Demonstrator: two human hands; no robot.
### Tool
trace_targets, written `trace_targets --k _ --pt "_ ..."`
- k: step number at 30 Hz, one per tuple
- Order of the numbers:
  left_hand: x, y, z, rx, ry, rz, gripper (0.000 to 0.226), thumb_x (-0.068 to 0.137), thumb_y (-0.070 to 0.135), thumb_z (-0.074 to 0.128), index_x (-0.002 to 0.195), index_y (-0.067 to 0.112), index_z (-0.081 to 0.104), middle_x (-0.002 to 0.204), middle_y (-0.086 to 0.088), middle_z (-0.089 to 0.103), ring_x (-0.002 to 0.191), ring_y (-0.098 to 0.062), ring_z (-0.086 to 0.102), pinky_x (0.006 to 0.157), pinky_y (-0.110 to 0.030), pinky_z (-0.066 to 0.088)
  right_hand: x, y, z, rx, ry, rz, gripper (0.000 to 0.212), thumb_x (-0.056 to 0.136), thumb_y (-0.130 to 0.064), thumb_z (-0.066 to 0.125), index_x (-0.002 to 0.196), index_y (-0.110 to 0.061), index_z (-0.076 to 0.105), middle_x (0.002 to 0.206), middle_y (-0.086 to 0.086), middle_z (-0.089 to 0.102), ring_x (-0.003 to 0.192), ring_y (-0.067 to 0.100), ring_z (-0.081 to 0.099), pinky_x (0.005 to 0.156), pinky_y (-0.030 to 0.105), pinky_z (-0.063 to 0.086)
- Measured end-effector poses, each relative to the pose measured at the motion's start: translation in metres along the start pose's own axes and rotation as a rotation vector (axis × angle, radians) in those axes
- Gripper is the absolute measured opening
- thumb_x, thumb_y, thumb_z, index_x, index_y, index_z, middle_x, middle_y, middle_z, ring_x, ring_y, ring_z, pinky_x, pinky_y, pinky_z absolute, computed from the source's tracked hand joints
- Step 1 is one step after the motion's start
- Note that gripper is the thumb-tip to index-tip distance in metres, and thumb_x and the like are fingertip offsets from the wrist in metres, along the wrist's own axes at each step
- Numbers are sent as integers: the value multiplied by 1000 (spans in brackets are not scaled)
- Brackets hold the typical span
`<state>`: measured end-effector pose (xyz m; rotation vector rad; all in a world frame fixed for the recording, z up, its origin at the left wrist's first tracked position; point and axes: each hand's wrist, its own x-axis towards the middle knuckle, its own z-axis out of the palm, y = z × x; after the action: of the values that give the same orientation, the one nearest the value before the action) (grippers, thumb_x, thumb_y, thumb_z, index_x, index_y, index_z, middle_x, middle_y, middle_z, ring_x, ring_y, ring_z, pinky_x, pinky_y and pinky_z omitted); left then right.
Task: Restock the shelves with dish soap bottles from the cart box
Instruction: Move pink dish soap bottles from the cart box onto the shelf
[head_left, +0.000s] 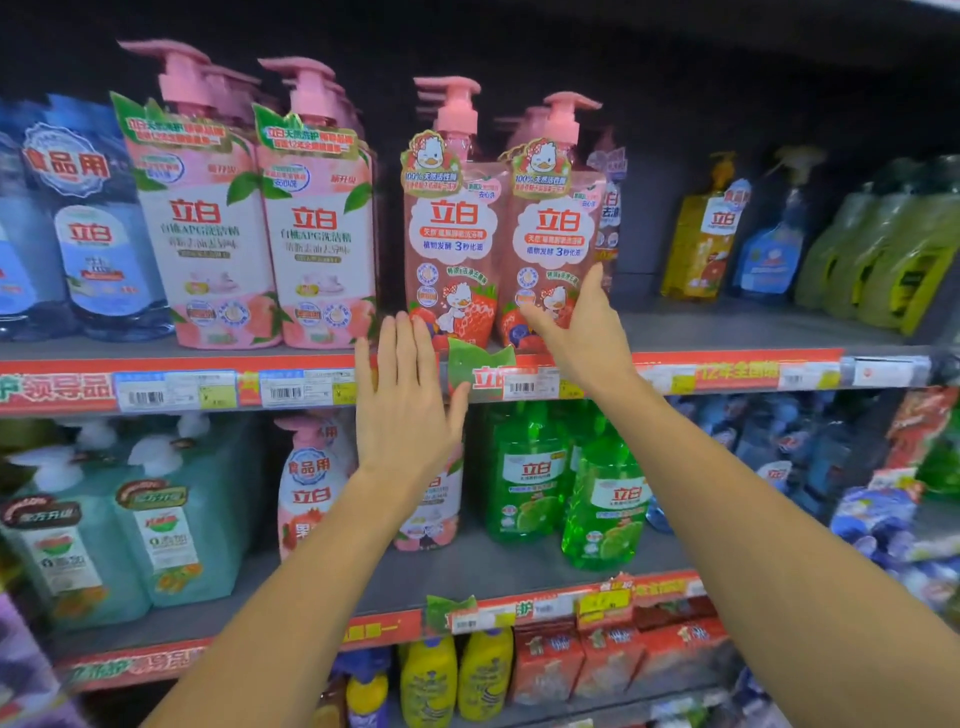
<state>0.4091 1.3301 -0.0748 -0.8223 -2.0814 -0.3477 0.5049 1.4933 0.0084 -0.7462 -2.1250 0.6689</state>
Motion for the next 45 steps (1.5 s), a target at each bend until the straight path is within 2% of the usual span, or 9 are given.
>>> trace_targets --k 2,6,10,14,21,24,29,38,45 --pt "-1 0 1 4 -8 4 80 99 54 33 150 -7 25 154 -26 31 145 -39 28 118 -57 19 -10 3 5 -135 -7 -24 97 96 -53 53 157 -3 -3 158 13 33 142 32 38 115 50 33" --pt "-3 -3 1 14 -39 33 80 98 54 39 151 -4 26 155 -25 31 145 -39 27 118 -57 19 -41 21 13 -459 8 -114 76 106 -47 28 156 3 2 165 18 13 153 32 9 124 48 7" --pt "-11 3 -7 7 -103 22 81 94 48 51 151 -4 26 157 -25 26 146 -41 23 117 -58 20 -68 54 12 -584 8 -309 74 104 -44 36 157 -1 8 166 18 5 154 34 1 124 50 11" --pt "-34 33 -17 -3 -182 39 84 92 51 50 151 -4 26 160 -26 18 148 -39 18 117 -57 20 -97 77 -3 -680 -142 -330 84 98 -40 50 159 -7 2 166 15 -7 154 35 -3 125 49 11" --pt "-113 142 -21 -11 -407 293 84 83 66 58 140 4 51 148 -16 47 141 -34 39 116 -60 19 -166 162 -62 -669 -371 -137 83 99 -38 51 157 -4 3 165 16 8 153 29 9 124 41 11" --pt "-142 199 -35 -73 -502 389 81 72 59 74 129 3 62 131 -18 62 126 -36 55 107 -57 40 -205 211 -105 -703 -414 -44 83 97 -40 53 156 -2 9 162 17 17 150 30 17 122 42 17" --pt "-190 314 -66 -191 -582 571 69 98 47 42 152 7 27 154 -13 37 144 -31 30 119 -51 15 -279 295 -194 -696 -441 135 79 93 -38 58 152 2 24 151 21 34 141 35 34 115 42 29" --pt "-274 523 -136 -400 -641 804 55 99 46 41 141 12 41 140 -8 50 133 -29 41 113 -44 24 -408 383 -362 -698 -385 504 61 97 -28 53 147 -1 31 147 17 39 138 35 36 110 39 32" --pt "-320 641 -187 -512 -671 1043 61 100 47 39 147 9 34 142 -9 48 134 -28 40 113 -46 26 -474 436 -441 -716 -322 729 60 97 -33 55 147 -7 33 147 14 40 137 33 37 111 40 33"
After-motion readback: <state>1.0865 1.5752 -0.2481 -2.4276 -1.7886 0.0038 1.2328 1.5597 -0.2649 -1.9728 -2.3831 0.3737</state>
